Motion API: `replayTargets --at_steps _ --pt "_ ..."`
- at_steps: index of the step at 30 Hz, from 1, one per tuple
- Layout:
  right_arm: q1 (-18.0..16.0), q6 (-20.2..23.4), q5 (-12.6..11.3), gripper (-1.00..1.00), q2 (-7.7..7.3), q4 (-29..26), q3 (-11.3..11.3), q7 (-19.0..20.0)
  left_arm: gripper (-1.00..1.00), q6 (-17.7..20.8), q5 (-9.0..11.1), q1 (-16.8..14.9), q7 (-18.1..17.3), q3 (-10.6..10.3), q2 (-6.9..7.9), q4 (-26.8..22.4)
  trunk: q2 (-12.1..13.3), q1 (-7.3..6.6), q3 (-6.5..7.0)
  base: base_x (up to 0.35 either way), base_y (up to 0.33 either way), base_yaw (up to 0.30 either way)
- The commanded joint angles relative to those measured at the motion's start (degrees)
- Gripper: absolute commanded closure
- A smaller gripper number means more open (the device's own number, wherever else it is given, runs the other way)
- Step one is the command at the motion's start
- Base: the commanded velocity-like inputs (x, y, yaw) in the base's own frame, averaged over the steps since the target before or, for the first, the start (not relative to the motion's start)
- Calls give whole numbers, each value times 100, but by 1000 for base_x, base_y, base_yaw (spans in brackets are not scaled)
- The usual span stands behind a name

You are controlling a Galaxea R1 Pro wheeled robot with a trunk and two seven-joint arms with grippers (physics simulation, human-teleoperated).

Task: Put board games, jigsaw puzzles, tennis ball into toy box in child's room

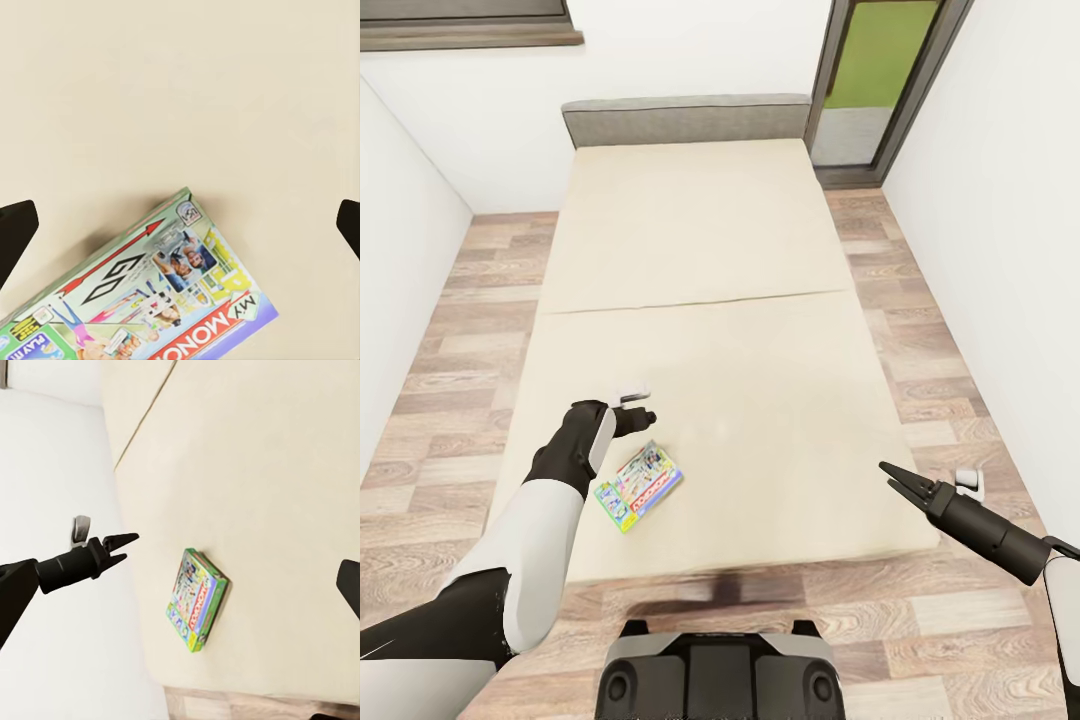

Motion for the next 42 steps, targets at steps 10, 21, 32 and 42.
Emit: replayTargets --at_steps 10,21,32,42 --pt "-4 23 26 -100 0 -1 -7 38 -100 5 -43 -2 -24 29 -4 -8 -9 3 -100 0 0 0" --pt "-4 23 28 -100 0 -1 -7 38 -100 -108 -44 -2 -28 29 -2 -17 -9 3 -202 0 0 0" --pt "-4 23 26 -100 0 -1 -7 38 -100 -114 -48 -2 -23 29 4 -25 -9 3 -304 0 0 0" --pt "-4 23 27 -100 0 -1 -7 38 -100 -114 -45 -2 -22 37 -2 -74 -9 3 -397 0 0 0"
